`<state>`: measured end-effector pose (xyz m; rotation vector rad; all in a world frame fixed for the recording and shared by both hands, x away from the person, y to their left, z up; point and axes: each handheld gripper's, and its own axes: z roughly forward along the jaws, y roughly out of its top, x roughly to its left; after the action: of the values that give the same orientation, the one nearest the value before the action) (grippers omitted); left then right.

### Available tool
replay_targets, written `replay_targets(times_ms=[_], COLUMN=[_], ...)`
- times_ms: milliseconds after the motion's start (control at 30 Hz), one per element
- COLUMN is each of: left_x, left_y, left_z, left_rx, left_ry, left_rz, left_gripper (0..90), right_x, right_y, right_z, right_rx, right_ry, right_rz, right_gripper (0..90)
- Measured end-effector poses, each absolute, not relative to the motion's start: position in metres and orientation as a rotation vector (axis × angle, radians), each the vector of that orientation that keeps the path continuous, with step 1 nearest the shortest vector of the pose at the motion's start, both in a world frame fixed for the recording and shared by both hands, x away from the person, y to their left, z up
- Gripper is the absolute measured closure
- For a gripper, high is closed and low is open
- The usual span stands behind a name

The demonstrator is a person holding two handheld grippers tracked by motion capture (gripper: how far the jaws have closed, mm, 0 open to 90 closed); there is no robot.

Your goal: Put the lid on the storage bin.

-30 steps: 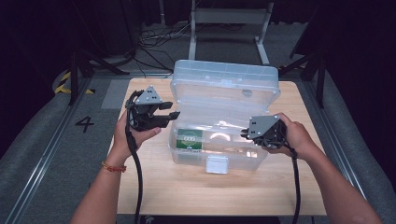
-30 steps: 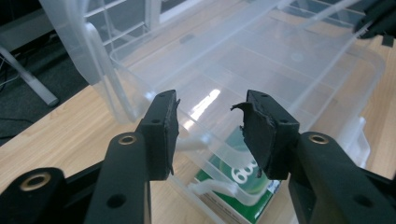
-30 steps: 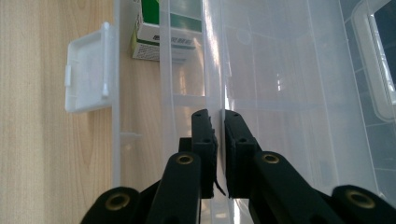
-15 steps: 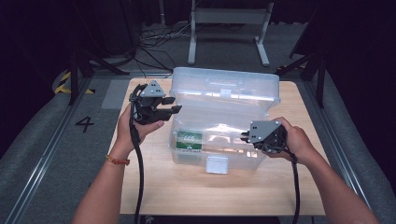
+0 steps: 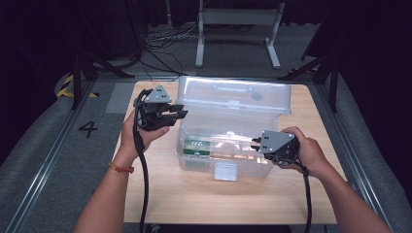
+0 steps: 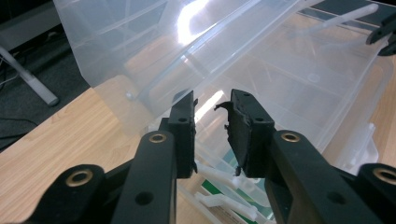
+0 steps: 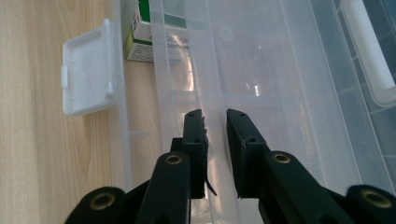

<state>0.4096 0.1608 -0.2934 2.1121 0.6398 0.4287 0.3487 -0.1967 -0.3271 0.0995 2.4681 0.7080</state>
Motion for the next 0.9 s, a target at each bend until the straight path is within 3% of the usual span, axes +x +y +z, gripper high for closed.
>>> replay_targets(times_ms=[467, 900], left_x=[0.402, 0.398], left_y=[0.163, 0.163], left_z=[-0.298, -0.304], left_rx=[2.168, 2.213], left_ry=[0.581, 0.56], left_rz=[0.421, 0.41], left_gripper=[83.8, 87.1], right_x=[0.323, 0.309], right_y=[-0.248, -0.3], right_z=[-0.322, -0.332], right_rx=[0.23, 0.411], right_ry=[2.372, 2.294], right_rz=[0.883, 1.005], right_gripper=[78.2, 67.1])
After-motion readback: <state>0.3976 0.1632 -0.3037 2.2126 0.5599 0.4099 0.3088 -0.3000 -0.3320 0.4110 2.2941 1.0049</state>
